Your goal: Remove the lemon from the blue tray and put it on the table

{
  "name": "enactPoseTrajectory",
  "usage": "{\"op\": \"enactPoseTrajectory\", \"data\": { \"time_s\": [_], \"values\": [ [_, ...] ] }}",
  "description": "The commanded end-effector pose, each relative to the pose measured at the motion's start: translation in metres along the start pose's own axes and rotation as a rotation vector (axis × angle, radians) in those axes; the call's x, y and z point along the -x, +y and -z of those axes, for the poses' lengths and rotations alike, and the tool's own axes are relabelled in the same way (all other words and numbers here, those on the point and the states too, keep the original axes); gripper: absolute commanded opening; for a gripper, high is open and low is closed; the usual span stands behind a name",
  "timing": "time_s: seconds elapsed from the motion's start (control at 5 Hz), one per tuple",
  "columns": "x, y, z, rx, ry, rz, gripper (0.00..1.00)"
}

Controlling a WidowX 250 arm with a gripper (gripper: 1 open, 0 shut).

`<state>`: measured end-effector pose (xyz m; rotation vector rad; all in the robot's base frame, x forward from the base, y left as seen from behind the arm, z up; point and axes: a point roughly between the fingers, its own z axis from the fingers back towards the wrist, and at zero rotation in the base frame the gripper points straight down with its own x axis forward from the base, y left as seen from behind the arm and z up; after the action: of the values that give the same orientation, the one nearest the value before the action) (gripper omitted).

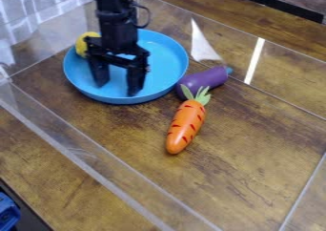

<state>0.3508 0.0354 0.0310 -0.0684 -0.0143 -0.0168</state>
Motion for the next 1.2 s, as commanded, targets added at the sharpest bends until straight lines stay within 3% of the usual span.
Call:
{"op": "enactPoseTrajectory", "data": {
  "time_s": [0.0, 0.2, 0.6, 1.0],
  "values": [
    [-0.016, -0.019, -0.03, -0.006, -0.103, 0.069, 1.0],
    [-0.017, -0.02, -0.031, -0.005, -0.111, 0.083, 1.0],
    [-0.017, -0.018, -0.008, -0.004, -0.128, 0.02, 1.0],
    [-0.019, -0.031, -0.013, 0.006, -0.133, 0.046, 1.0]
  ]
}}
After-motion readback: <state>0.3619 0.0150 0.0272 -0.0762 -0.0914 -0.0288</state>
